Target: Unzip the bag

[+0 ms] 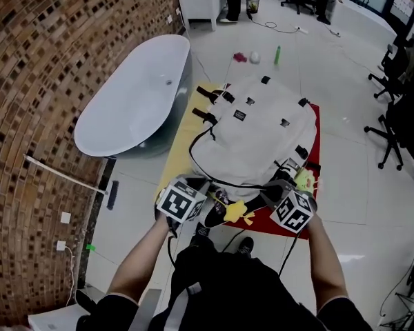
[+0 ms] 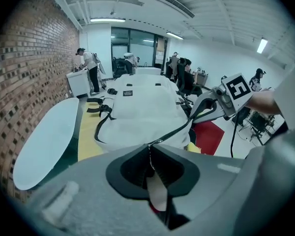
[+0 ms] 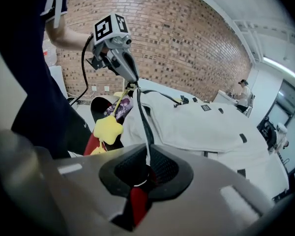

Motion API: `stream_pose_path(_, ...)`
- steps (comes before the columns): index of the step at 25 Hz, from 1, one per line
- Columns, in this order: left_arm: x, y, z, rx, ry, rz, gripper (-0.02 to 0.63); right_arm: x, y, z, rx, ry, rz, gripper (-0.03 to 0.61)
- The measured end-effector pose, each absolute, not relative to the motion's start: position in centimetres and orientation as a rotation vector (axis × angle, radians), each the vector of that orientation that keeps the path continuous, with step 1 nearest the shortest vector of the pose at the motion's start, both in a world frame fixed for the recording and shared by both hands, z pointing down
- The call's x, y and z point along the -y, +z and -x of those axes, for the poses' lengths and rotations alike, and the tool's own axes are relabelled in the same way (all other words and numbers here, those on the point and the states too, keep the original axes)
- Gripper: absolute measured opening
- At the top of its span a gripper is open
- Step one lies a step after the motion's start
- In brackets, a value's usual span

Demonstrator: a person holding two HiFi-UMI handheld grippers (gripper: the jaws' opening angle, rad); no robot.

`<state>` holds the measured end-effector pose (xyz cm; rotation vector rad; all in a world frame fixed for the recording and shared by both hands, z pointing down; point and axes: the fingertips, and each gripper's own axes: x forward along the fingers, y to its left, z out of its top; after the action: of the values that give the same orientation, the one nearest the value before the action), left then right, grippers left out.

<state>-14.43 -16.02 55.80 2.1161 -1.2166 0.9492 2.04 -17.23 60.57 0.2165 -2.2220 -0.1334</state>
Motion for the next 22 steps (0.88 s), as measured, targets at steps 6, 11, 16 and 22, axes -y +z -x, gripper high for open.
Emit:
stream_pose_path(6, 18.0, 56.4, 17.9, 1.17, 0.972, -2.147, 0.028, 17.4, 60.9, -2.4, 2.194, -0.037, -0.323, 0.031)
stream_pose_path(11, 19.5, 57.4, 20.5, 1.144, 1.0, -2.161, 0.029, 17.4, 61.4, -2.5, 2.144, 0.004, -0.378, 0.029)
stream_pose_path(16, 21.0, 58.3, 23.2, 1.127, 1.01, -2.173, 0.029, 17.4, 61.7, -3.1, 2.092, 0.059, -0.454, 0.026)
stream_pose_path(22, 24.0, 59.2, 25.6, 1.095, 1.055, -2.229, 0.026, 17.3, 61.9, -3.7, 2.039, 0.129, -0.556, 0.025)
